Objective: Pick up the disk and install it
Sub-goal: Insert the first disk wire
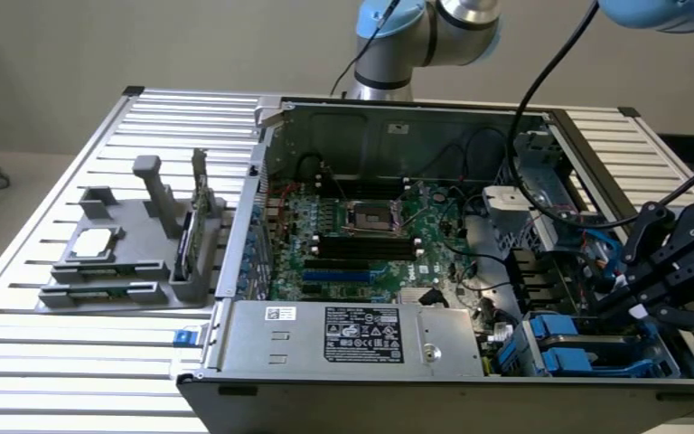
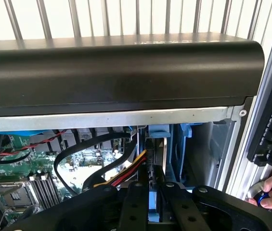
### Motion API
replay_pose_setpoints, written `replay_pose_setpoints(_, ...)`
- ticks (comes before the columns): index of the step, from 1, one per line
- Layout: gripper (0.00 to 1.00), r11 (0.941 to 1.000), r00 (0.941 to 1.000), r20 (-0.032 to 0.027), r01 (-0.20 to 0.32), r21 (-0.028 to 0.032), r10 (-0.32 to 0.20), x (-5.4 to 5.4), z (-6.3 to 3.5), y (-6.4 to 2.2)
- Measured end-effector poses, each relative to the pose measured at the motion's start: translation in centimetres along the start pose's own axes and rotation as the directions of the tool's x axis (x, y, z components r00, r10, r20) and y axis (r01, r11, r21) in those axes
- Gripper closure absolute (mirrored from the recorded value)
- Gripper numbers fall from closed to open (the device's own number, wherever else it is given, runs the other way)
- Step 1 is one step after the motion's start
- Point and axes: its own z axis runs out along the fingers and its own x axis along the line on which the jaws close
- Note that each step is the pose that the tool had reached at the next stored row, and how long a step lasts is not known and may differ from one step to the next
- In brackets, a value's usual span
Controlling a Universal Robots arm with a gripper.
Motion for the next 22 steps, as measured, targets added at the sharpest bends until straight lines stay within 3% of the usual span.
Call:
replay_pose_setpoints(11, 0.82, 0.9999, 1.0, -0.0002, 0.0, 0.0101, 0.0, 0.0, -0.12, 0.01)
replay_pose_setpoints(14, 0.64, 0.9999, 1.0, 0.0002, 0.0, 0.0133, 0.0, 0.0, -0.63, -0.21)
replay_pose_setpoints(15, 0.64, 0.9999, 1.0, 0.0002, 0.0, 0.0145, 0.0, -0.1, -0.85, -0.3)
replay_pose_setpoints(17, 0.53, 0.9998, 1.0, 0.0003, 0.0, 0.0189, 0.0, -0.1, -1.21, -0.45)
replay_pose_setpoints(18, 0.53, 0.9998, 1.0, 0.0004, 0.0, 0.0216, 0.0, -0.2, -1.31, -0.5)
replay_pose_setpoints(19, 0.46, 0.9997, 1.0, 0.0007, 0.0, 0.0242, 0.0, -0.3, -1.39, -0.54)
replay_pose_setpoints(22, 0.46, 0.9995, 1.0, 0.0011, 0.0, 0.0301, 0.0, -0.8, -1.45, -0.75)
